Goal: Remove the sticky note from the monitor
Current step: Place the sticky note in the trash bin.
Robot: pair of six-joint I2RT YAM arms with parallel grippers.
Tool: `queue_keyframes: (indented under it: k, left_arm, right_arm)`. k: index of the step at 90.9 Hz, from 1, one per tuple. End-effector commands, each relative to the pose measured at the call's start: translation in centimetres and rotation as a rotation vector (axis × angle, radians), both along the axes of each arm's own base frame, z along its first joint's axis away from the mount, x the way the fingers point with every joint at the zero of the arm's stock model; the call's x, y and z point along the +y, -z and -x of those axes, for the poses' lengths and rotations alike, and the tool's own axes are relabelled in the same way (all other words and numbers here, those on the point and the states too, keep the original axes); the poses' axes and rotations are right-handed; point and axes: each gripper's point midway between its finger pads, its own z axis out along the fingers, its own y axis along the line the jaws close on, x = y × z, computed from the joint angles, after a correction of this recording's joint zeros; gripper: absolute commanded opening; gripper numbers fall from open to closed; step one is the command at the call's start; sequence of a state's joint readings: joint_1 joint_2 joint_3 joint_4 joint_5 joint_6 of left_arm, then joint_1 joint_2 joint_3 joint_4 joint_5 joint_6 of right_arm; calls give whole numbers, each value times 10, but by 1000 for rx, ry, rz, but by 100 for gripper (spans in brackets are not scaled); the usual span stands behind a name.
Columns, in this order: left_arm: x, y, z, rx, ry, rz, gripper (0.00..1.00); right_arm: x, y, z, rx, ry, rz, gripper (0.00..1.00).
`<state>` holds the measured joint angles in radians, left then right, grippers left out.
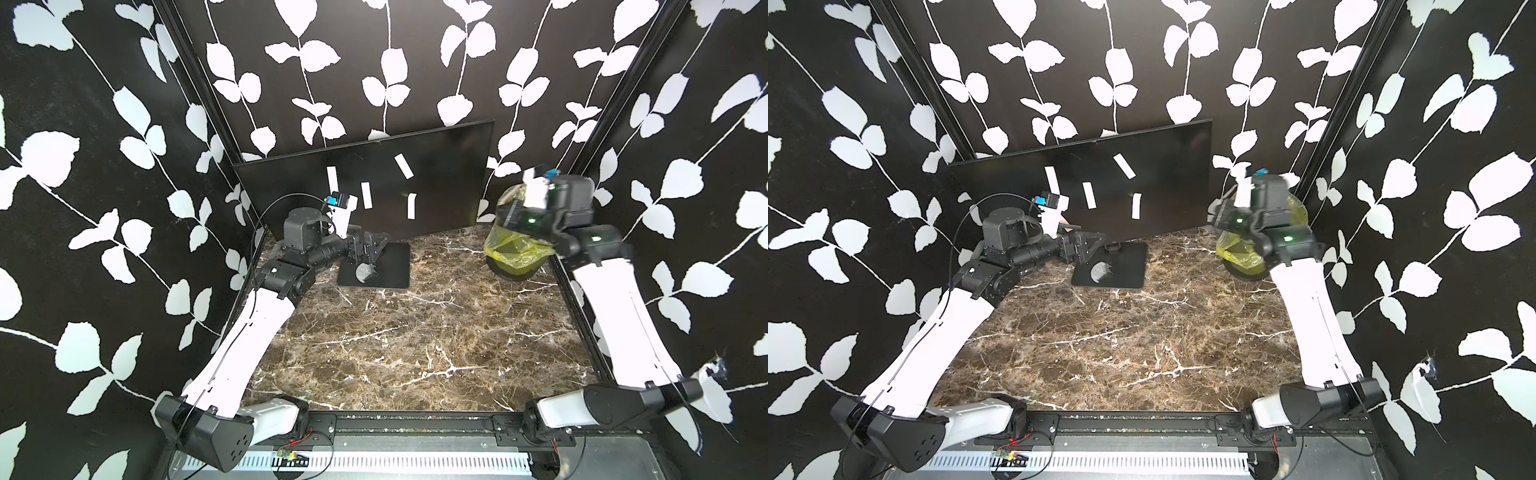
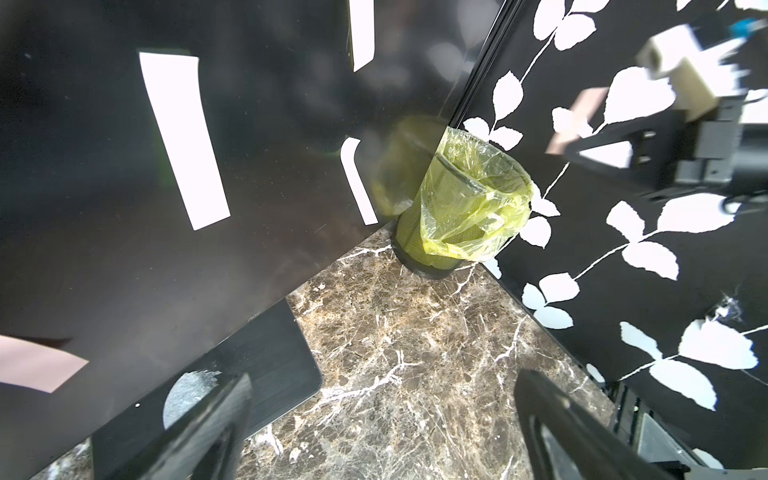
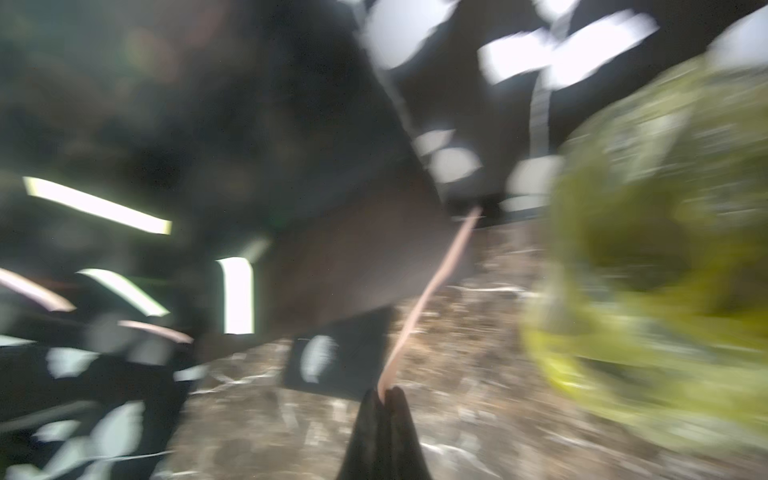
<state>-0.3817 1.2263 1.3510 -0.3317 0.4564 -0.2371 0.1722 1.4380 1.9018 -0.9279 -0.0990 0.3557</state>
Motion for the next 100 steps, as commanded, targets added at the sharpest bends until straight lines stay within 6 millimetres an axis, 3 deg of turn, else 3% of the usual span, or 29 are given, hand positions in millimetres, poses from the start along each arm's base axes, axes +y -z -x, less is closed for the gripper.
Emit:
queue_keyframes:
  k: [1, 15, 37, 66, 100]
  left_arm:
    - [-4, -8, 8, -13, 22, 32, 99]
    - [-9, -10, 10, -7, 33, 41, 99]
    - [-24, -13, 14, -7, 65, 41, 99]
    - [-37, -12, 13, -2, 89, 47, 99]
    - [-40, -10, 13, -4, 92, 33, 99]
  right_arm:
    - [-41, 34, 29, 178, -25, 373, 0]
    - [-75, 44, 14, 250, 45, 433, 0]
    - [-107, 64, -24, 333, 116, 431, 0]
    - [-122, 108, -58, 439, 108, 378, 0]
    - [-147, 137, -92, 482, 175, 431, 0]
